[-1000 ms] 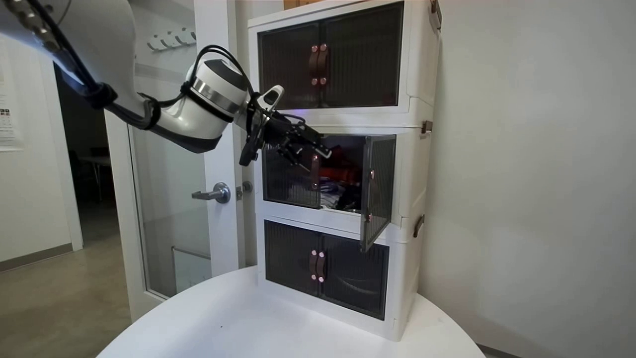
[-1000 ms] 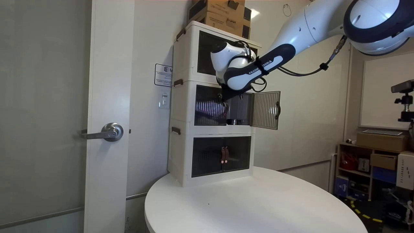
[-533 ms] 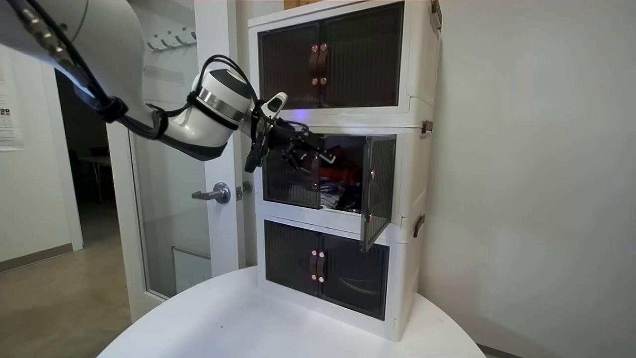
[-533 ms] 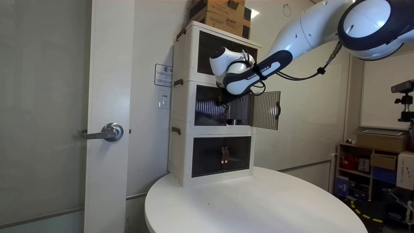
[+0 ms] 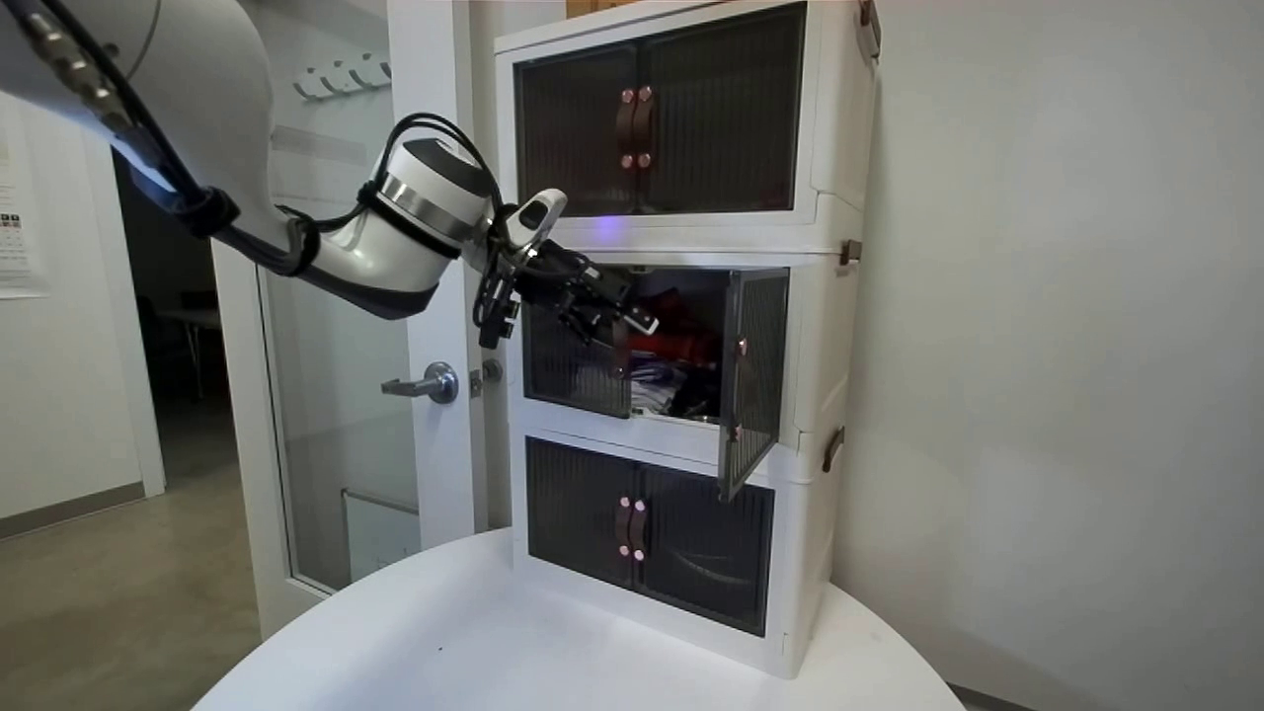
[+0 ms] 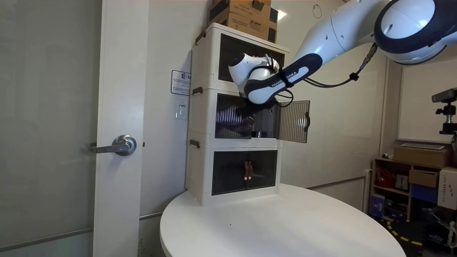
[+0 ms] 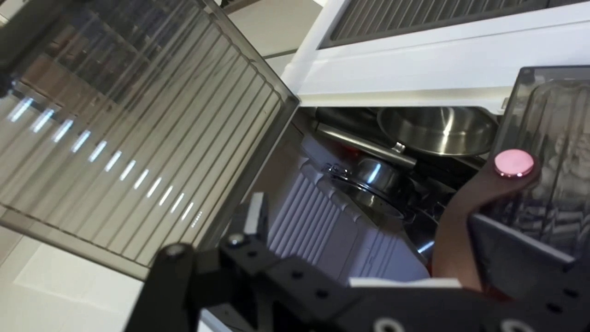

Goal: Open the doors of the second cabinet

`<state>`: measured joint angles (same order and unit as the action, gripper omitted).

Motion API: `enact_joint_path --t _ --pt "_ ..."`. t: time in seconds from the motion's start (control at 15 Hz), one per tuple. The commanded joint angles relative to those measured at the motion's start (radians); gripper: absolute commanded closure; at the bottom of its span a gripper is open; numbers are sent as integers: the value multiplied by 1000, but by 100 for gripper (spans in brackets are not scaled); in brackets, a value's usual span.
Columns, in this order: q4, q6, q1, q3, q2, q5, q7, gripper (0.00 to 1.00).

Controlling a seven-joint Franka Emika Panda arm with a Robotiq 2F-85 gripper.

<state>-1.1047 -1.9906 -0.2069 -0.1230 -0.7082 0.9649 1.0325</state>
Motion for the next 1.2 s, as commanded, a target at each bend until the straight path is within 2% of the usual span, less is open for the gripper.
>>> enact_joint_path --t 0.0,0.2,0.67,1.0,1.13 --pt "-122 81 -5 -8 79 -14 44 0" --pt "-184 85 -9 13 121 -20 60 0" --pt "-328 -20 -29 95 228 11 40 0" --pt "-392 -105 -57 153 272 27 15 0" --pt "-396 -109 -64 180 277 -2 -13 0"
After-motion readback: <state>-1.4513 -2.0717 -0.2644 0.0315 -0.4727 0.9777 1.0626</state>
